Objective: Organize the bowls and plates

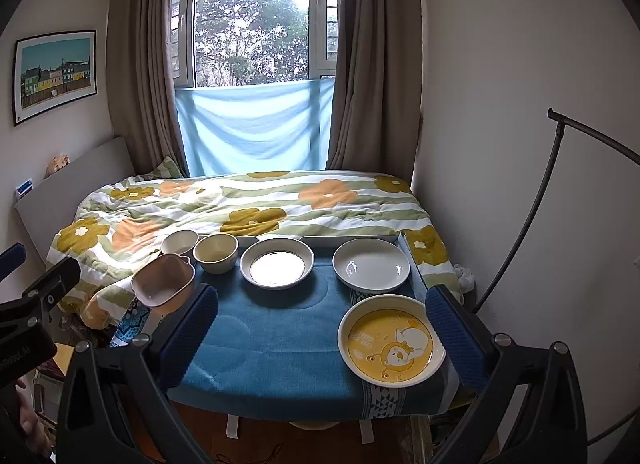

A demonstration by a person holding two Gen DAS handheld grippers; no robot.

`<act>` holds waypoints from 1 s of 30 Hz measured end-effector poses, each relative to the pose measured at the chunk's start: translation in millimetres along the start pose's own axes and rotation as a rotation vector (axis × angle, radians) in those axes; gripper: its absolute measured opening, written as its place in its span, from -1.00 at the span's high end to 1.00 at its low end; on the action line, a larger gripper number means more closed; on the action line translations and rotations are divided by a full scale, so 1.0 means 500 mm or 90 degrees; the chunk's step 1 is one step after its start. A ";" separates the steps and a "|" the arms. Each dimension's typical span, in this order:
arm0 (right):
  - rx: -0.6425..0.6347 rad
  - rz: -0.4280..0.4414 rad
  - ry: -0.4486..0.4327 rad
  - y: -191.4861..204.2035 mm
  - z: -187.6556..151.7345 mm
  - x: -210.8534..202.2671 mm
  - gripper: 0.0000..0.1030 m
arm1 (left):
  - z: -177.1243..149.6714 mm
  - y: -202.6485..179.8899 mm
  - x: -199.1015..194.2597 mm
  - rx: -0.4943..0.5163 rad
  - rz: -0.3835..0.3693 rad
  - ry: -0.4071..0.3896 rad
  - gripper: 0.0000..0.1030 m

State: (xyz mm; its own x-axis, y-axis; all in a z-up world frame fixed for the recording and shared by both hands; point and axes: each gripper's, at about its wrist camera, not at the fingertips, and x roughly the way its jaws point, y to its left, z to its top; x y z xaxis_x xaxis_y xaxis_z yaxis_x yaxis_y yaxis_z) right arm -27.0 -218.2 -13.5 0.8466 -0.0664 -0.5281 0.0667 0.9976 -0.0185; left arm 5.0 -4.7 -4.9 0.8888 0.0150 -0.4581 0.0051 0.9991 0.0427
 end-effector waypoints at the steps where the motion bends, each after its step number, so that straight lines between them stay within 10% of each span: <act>1: 0.000 0.000 0.000 -0.001 0.000 0.000 -0.99 | -0.001 0.001 -0.001 -0.001 -0.001 -0.001 -0.99; 30: 0.000 0.005 -0.005 0.005 0.009 0.006 -0.99 | 0.006 -0.003 0.000 -0.005 0.004 -0.005 -0.99</act>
State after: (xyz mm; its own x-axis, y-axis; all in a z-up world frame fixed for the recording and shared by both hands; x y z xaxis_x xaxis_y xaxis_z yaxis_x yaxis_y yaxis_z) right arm -21.7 -216.0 -11.3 0.8513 -0.0583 -0.5215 0.0600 0.9981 -0.0136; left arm 6.4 -6.6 -2.3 0.8922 0.0207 -0.4512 -0.0037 0.9992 0.0387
